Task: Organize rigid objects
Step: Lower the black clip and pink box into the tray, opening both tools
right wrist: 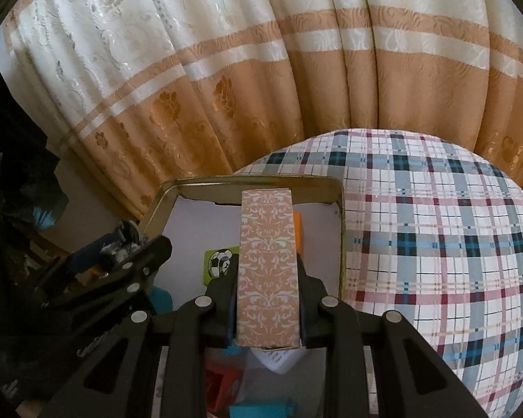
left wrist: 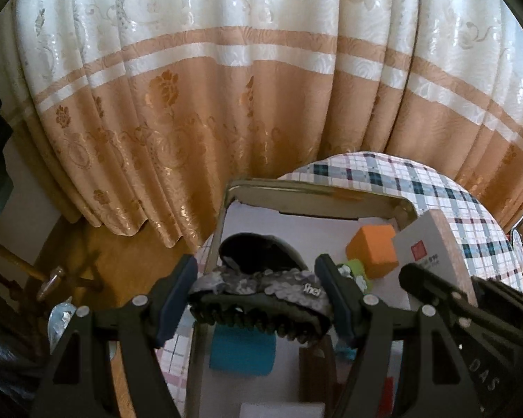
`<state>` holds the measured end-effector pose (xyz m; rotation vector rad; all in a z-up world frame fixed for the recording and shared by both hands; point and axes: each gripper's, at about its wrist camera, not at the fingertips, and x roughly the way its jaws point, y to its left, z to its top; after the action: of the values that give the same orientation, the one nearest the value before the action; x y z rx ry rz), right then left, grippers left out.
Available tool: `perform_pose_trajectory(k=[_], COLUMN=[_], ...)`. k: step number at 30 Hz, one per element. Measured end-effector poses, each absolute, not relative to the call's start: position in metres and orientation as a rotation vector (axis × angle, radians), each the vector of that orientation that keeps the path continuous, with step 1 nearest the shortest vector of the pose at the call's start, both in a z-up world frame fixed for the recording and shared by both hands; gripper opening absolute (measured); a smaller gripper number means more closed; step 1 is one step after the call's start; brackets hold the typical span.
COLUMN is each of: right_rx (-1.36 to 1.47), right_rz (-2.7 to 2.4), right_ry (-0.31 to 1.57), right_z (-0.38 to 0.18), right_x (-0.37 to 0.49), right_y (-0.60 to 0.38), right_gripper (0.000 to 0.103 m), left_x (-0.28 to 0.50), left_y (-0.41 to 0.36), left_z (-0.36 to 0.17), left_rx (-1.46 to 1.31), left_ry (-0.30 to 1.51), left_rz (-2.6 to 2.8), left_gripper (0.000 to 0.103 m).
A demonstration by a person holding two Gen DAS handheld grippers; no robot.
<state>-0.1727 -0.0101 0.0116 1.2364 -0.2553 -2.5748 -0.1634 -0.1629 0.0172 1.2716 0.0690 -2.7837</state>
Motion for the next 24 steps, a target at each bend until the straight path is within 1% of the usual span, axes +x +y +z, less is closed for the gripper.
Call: perform_pose_trajectory(k=[4,7,8,10,11,12,13,14,15,17,18,21,24], right_rx=[1.267,1.280,1.287,1.297,1.304,1.308,1.303,1.290,1.270,1.241,1.215,1.139,1.089], right_rz=[-2.557,-2.527,-2.526,-2.532,-2.547,-2.562,-2.572,-2.572,-2.561,-2.586,-2.598,-2.638,-2.702], right_ry=[-0.246,-0.233,-0.213,-0.210,-0.223,-0.241,-0.268,-0.305,-0.348,-0.379,-0.395,-0.443,-0.430], right_z=[0.007,0.005,0.003,0.003,0.003,0.003,0.004,0.005,0.007,0.012,0.015,0.027,0.037], right_x=[-0.179,-0.184,-0.185,-0.184,-0.183,-0.182,-0.180,-0.177,-0.174,-0.166,-0.161,-0.143,-0.124], right_y=[-0.013,-0.017,-0.018,-0.017,-0.014,-0.011,-0.005,-0.001,0.004,0.009,0.011,0.015,0.018], right_gripper=[0.028,0.029,0.029,0.034,0.044,0.052,0.056,0.061,0.063,0.072,0.074,0.074,0.074], left_x=[-0.170,-0.173,-0.173,-0.173,-0.172,-0.172,-0.170,-0.167,-0.163,-0.155,-0.153,-0.141,-0.126], left_y=[-0.160,-0.157,-0.156,-0.154,-0.154,-0.156,-0.159,-0.162,-0.165,-0.168,-0.168,-0.165,-0.161], left_z=[0.012,0.011,0.011,0.013,0.016,0.017,0.020,0.024,0.028,0.035,0.038,0.045,0.054], left_rx=[1.295,1.280,1.277,1.261,1.251,1.242,1.223,1.201,1.174,1.157,1.159,1.133,1.087], left_ry=[0.050,-0.001,-0.025,-0.079,-0.094,-0.097,-0.092,-0.078,-0.055,-0.015,-0.008,-0.030,-0.065], left_rz=[-2.772,-2.771,-2.773,-2.754,-2.730,-2.712,-2.692,-2.686,-2.699,-2.730,-2.734,-2.734,-2.744], left_gripper=[0.070,0.070,0.072,0.078,0.087,0.098,0.102,0.102,0.102,0.102,0.102,0.102,0.102])
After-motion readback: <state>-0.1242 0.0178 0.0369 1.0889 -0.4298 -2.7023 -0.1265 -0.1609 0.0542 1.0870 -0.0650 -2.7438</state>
